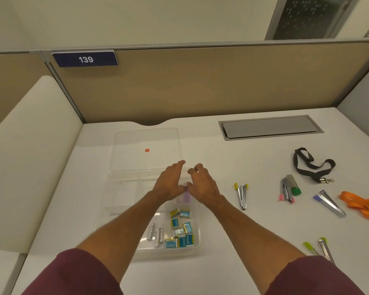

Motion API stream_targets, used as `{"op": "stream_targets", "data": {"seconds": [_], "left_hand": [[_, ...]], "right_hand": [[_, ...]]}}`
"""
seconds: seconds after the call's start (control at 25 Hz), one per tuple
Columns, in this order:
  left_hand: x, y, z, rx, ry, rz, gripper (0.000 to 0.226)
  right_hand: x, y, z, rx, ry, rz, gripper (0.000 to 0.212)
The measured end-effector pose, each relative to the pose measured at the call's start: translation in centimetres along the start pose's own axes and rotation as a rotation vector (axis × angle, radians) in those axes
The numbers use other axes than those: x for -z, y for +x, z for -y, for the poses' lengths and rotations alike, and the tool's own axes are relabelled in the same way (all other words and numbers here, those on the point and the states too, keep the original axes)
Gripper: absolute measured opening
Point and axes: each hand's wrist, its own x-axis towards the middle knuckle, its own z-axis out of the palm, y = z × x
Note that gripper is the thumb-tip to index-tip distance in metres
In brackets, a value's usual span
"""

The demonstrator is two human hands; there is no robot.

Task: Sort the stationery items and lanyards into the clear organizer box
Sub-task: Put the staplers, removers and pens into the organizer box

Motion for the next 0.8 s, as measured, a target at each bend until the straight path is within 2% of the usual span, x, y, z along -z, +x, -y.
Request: {"op": "stream_targets", "data": {"seconds": [0.4, 0.64, 0.8], "left_hand": [[-4.5, 1.0, -10.8, -0.228, 0.117, 0.107, 0.065], [-9.4, 1.8, -18.3, -0.279, 0.107, 0.167, 0.052], [-13.1, 1.9, -21.0, -0.298, 0.141, 0.226, 0.051]], "right_hand": [[4.1, -6.1, -11.7, -0.255, 0.018, -0.172, 0.031], [6.7, -9.0, -20.7, -0.356, -0.013, -0.194, 0.028], [8.4, -9.2, -25.5, -0.384, -0.062, -0.157, 0.032]]}}
